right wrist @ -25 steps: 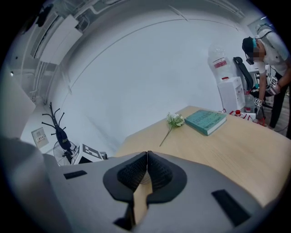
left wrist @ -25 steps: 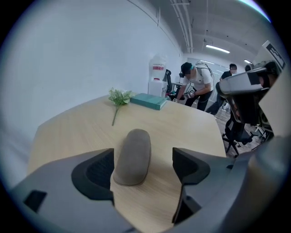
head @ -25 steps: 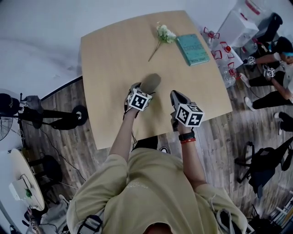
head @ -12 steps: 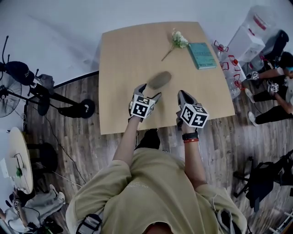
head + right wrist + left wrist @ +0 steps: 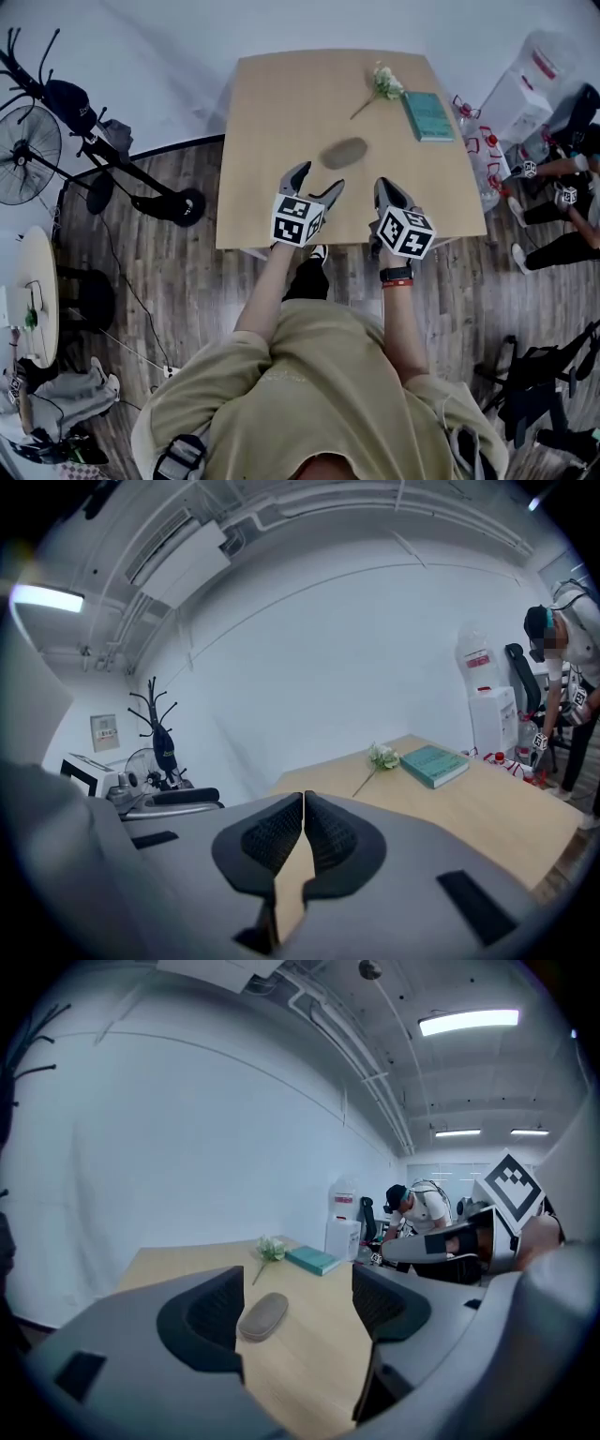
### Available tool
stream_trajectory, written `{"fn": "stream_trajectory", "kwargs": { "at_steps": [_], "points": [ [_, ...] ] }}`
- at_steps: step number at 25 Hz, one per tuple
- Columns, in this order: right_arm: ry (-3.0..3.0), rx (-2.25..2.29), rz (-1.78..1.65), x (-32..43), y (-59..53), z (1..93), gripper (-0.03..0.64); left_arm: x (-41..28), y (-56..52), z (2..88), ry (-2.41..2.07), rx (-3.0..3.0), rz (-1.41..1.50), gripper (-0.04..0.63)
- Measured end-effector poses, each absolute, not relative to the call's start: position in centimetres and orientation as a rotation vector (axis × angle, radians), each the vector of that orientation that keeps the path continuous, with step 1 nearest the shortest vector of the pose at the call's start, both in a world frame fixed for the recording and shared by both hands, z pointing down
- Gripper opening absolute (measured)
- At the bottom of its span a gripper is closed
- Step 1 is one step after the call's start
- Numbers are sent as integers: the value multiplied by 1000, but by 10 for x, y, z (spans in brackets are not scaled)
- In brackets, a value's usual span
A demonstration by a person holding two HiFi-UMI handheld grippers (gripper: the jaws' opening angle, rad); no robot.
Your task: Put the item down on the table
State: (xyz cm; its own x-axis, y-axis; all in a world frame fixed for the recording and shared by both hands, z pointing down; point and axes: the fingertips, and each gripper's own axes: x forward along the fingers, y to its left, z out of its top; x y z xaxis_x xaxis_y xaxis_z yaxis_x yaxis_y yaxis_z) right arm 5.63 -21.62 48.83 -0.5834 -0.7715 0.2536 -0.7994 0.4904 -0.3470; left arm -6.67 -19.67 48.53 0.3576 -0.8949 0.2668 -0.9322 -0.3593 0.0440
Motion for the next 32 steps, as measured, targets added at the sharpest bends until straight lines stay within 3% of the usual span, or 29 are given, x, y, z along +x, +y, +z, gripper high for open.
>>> {"fn": "stream_trajectory", "kwargs": {
  "at_steps": [4, 6, 20, 32],
  "points": [
    [-2673, 1398, 630, 53, -196, 481, 18, -70, -173, 469, -1702, 2433, 226, 350],
    [-2676, 1394, 623, 56, -187, 480, 17, -71, -162, 464, -1742, 2420, 187, 238],
    [-2690, 1401, 563, 95, -156, 472, 15, -62, -124, 457, -1881, 2314, 95, 64],
    [-2686, 1385, 578, 112, -146, 488, 15, -30, -117, 457, -1843, 2404, 128, 25]
  ]
}}
